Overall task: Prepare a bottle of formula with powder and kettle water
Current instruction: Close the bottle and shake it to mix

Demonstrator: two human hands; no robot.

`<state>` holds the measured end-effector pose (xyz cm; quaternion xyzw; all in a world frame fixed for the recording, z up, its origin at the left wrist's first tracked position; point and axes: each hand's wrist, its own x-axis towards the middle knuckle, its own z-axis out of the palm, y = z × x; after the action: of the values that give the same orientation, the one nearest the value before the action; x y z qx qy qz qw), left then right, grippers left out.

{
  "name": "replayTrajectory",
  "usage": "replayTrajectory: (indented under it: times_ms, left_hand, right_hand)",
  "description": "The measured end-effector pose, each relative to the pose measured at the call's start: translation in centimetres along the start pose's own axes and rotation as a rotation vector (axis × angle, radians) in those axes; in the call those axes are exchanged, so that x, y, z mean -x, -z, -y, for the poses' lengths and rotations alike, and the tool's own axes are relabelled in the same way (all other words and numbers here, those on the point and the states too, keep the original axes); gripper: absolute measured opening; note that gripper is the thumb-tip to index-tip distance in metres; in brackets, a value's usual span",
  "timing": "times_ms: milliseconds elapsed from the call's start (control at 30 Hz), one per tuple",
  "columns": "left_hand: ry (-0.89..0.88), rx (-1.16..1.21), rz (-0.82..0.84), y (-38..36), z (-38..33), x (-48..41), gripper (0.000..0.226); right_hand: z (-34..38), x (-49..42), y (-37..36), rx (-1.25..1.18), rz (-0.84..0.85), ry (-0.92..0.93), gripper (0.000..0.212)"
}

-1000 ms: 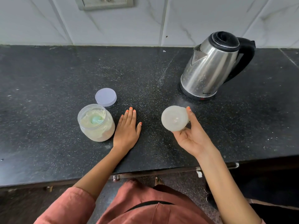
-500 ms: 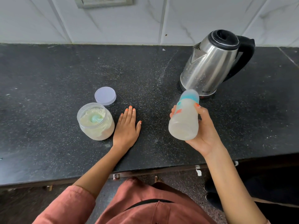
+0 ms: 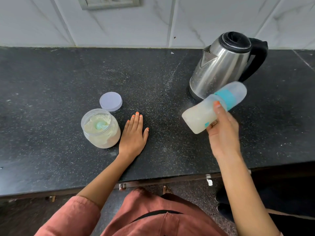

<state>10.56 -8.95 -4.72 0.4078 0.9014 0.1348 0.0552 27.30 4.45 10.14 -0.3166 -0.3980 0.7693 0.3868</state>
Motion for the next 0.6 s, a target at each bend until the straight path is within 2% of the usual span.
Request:
replayTrajectory:
  times_ms: [67,167,233,367,400,467,533,600]
  left_hand:
    - [0.001,0.001,0.0,0.0,0.0,0.0,0.058]
    - [0.004,-0.003,-0.002,0.0,0.0,0.0,0.058]
    - [0.002,0.003,-0.001,0.0,0.1,0.1,0.058]
    - [-0.001,0.004,-0.007,0.0,0.0,0.0,0.058]
    - [-0.002,0.004,-0.009,0.0,0.0,0.0,0.057]
    - [-0.002,0.004,-0.008,0.0,0.0,0.0,0.057]
    - [-0.001,0.005,-0.002,-0.1,0.1,0.0,0.058]
    - [-0.001,0.005,0.0,-0.1,0.1,0.0,0.058]
  right_hand:
    - [-1.3,0.5,0.1,-0.052,-0.04,-0.135,0.027]
    - [-3.0,2.0,0.6,0.256,0.137,-0.29,0.035]
    - [-3.1,2.0,0.9,0.343,0.174,-0.281,0.037]
    - [-2.1,-0.1,0.8,-0.065,-0.09,-0.188,0.02]
    - [-2.3,-0.2,0.8,-0.085,-0.124,-0.158,0.015]
    - [-3.1,0.7,0.8,0.097,-0.053,-0.177,0.015]
    - [-4.0,2.3,1.0,0.426,0.162,-0.234,0.024]
    - [-4.0,2.6,1.3,0.534,0.258,-0.238,0.03]
